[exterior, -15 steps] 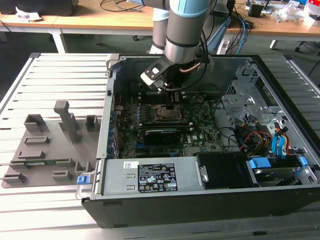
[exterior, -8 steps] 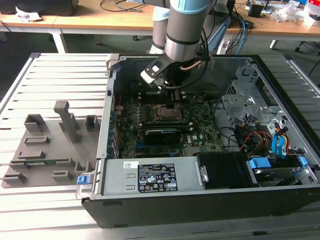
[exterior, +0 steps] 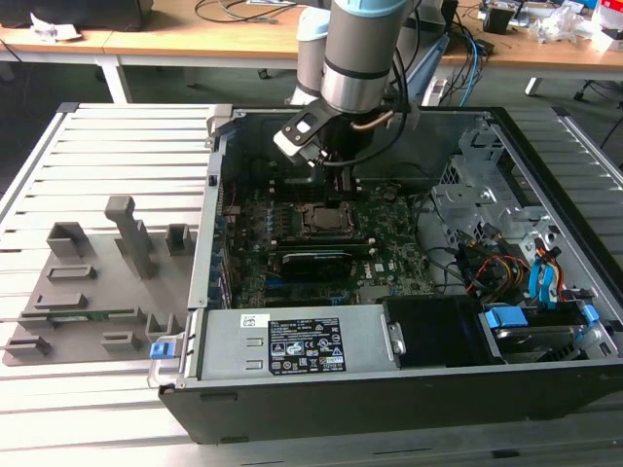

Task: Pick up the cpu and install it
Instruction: 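Close the cpu cover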

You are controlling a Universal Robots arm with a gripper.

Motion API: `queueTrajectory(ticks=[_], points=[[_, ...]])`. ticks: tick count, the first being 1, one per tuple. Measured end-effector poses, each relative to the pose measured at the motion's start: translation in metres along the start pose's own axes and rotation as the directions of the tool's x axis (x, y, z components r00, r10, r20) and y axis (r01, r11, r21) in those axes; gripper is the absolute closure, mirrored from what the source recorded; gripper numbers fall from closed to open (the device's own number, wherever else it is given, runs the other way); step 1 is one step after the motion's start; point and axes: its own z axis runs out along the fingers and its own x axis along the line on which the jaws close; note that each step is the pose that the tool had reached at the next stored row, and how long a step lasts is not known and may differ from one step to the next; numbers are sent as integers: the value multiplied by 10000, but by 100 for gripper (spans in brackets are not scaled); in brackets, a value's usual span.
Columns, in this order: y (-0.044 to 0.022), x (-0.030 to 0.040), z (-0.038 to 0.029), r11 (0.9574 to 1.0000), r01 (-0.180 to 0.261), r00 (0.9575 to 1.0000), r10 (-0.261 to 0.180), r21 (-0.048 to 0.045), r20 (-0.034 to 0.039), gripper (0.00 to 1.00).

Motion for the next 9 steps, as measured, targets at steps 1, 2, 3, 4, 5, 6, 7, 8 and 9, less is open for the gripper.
queueTrajectory(ticks=[1,2,3,4,5,6,7,8,9], points=[[0,0,-13,10000,0,10000,0,0,7,89],[-2,-1,-39,10000,-1,10000,1,1,17,89],[-3,-1,-65,10000,-1,10000,1,1,28,89],[-3,-1,-88,10000,-2,10000,2,1,35,89],[-5,-2,-119,10000,-2,10000,1,2,41,89],[-6,-2,-143,10000,-2,10000,2,1,43,89],[-7,-2,-169,10000,-2,10000,2,1,45,89],[-8,-3,-199,10000,-2,10000,2,2,50,89],[-9,-3,-217,10000,-2,10000,2,2,51,89]])
